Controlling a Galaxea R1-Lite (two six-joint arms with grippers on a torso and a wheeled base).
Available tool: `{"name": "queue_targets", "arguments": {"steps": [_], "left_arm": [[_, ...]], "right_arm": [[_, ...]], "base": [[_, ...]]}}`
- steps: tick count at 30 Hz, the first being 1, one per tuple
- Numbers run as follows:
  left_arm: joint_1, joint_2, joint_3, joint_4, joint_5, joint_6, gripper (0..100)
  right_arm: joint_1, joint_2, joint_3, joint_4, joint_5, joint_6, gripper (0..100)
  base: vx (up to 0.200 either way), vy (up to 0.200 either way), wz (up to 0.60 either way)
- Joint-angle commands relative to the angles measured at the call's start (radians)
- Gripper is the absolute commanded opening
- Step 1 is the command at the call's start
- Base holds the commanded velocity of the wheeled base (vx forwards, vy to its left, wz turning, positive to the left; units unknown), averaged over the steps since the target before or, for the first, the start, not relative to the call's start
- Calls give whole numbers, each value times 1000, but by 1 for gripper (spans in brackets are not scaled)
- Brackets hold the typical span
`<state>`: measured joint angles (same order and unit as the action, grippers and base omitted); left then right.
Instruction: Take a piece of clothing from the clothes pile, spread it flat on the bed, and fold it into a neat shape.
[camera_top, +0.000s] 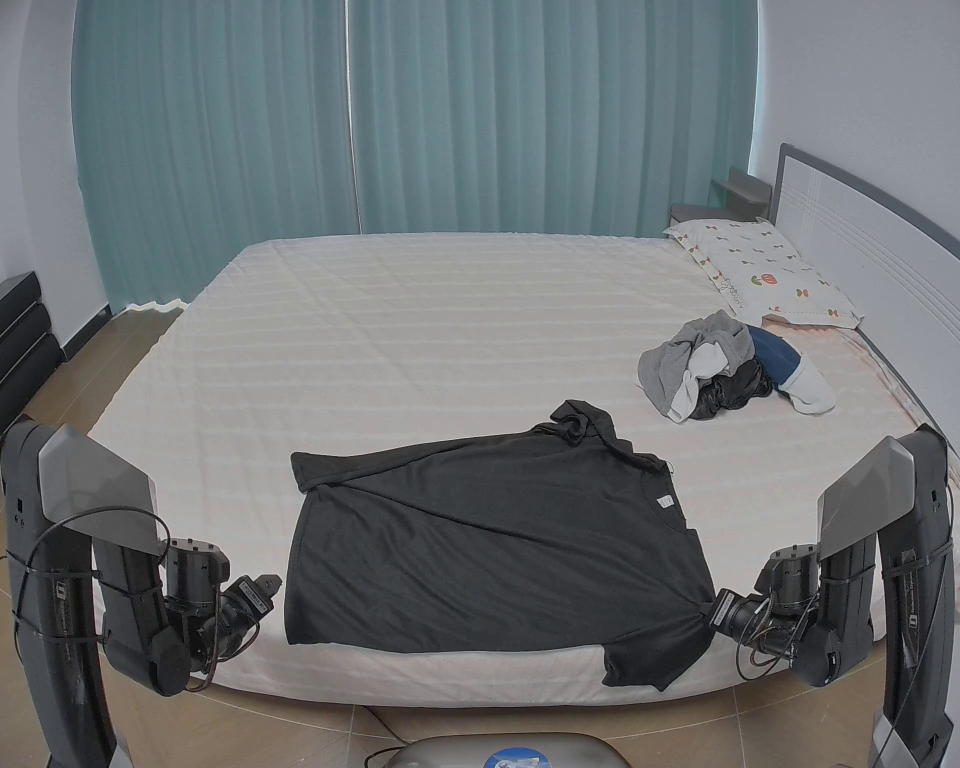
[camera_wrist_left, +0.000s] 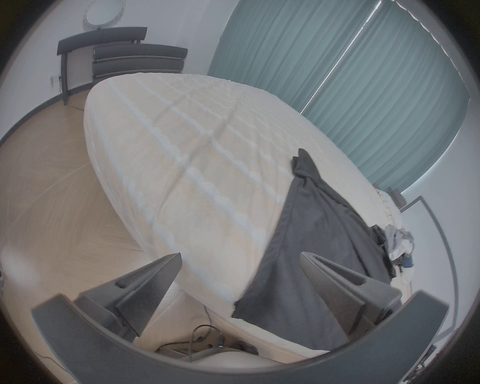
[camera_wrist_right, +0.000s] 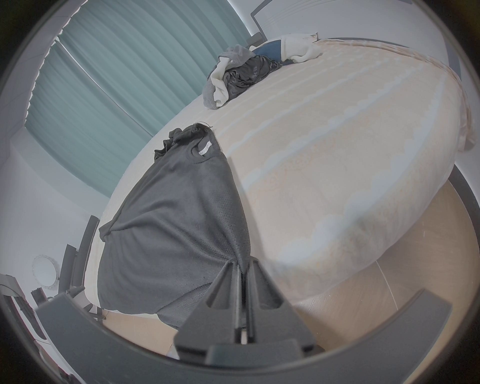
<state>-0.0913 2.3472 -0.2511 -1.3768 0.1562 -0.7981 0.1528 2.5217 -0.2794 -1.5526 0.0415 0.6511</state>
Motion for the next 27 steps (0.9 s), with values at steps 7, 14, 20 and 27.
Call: {"name": "queue_targets", "arguments": {"steps": [7, 14, 20, 27], "left_arm": [[31, -108, 7, -1, -83, -59, 100], [30, -108, 10, -1, -84, -58, 100], [28, -112, 6, -1, -86, -59, 100], [31, -106, 4, -1, -133, -66, 100]], "right_arm": [[-13, -47, 31, -11, 35, -11, 100], [-29, -67, 28, -11, 37, -13, 100], [-67, -123, 2, -9, 69, 55, 100], [-67, -115, -7, -9, 123, 108, 100]], "base": [[0, 0, 0], [0, 0, 0], [0, 0, 0], [143, 0, 0]]}}
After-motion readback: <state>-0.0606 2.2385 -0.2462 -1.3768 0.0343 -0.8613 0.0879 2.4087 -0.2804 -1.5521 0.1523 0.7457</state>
